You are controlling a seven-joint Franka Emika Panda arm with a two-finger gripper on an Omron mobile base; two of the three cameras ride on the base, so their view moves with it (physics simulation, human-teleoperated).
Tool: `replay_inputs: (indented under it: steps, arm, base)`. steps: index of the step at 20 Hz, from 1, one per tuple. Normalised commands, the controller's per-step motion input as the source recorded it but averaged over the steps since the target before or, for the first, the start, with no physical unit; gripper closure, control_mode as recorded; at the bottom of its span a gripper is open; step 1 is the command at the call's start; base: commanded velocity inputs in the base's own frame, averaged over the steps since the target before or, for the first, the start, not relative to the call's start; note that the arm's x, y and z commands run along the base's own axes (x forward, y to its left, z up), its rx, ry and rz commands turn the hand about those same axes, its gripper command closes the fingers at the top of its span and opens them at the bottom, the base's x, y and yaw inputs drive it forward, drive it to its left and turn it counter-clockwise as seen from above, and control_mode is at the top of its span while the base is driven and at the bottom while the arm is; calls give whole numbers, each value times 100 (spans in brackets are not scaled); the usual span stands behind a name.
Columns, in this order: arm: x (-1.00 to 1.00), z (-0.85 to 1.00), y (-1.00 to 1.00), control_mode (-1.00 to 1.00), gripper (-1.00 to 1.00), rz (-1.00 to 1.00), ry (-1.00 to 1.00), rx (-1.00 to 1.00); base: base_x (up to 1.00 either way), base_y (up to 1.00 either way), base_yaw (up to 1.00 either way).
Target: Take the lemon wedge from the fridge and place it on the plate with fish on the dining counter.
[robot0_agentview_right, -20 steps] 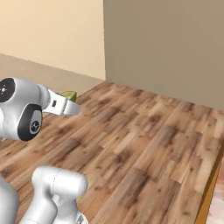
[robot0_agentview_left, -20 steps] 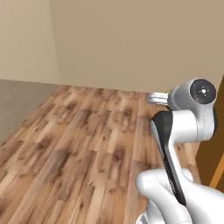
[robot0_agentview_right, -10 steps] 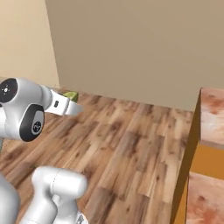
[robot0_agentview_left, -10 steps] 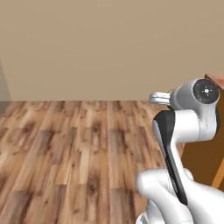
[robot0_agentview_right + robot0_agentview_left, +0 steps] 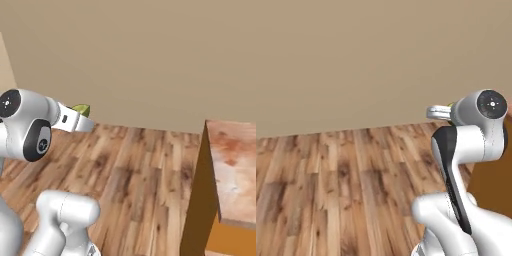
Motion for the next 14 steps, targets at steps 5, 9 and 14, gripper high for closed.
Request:
replay_inputs:
  steps: [5,9,14]
  arm:
    - [0,0,0,100,100,0,0,0]
    - [0,0,0,100,100,0,0,0]
    - [0,0,0,100,100,0,0,0]
  base:
    - [100,23,-32]
    - [100,28,-33]
    - [100,34,-39]
